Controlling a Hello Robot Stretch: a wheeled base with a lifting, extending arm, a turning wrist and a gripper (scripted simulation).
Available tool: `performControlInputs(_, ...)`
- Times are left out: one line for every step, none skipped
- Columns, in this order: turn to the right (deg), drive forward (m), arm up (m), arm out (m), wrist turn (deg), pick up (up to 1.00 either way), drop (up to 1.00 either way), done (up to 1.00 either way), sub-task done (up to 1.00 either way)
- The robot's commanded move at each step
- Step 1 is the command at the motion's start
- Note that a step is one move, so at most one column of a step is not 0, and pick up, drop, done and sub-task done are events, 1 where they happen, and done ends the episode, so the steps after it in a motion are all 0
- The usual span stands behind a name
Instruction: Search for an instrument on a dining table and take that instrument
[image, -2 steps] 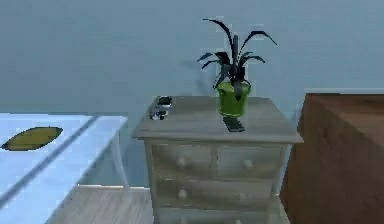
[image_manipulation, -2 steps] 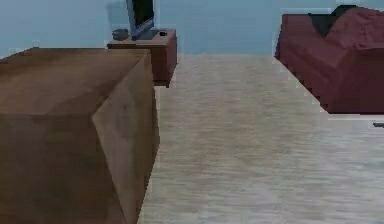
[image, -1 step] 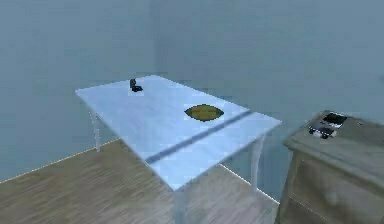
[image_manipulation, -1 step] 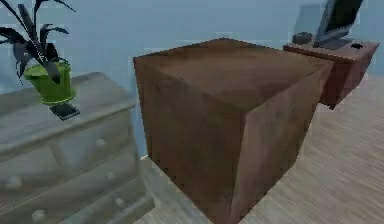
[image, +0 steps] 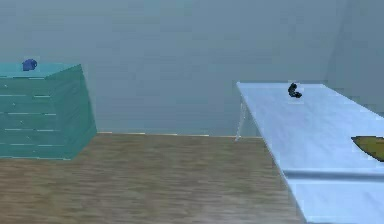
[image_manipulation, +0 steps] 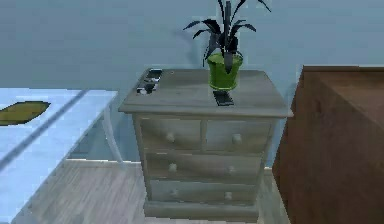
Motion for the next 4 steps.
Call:
performControlInputs(-15.0,0.0,0.0,0.0,0.0,0.0,0.0,0.0,0.0)
performControlInputs(0.0,0.45,0.0,0.0,0.0,0.0,0.0,0.0,0.0)
performControlInputs(9.0,0.0,0.0,0.0,0.0,0.0,0.0,0.0,0.0)
performControlInputs(0.0,1.0,0.0,0.0,0.0,0.0,0.0,0.0,0.0)
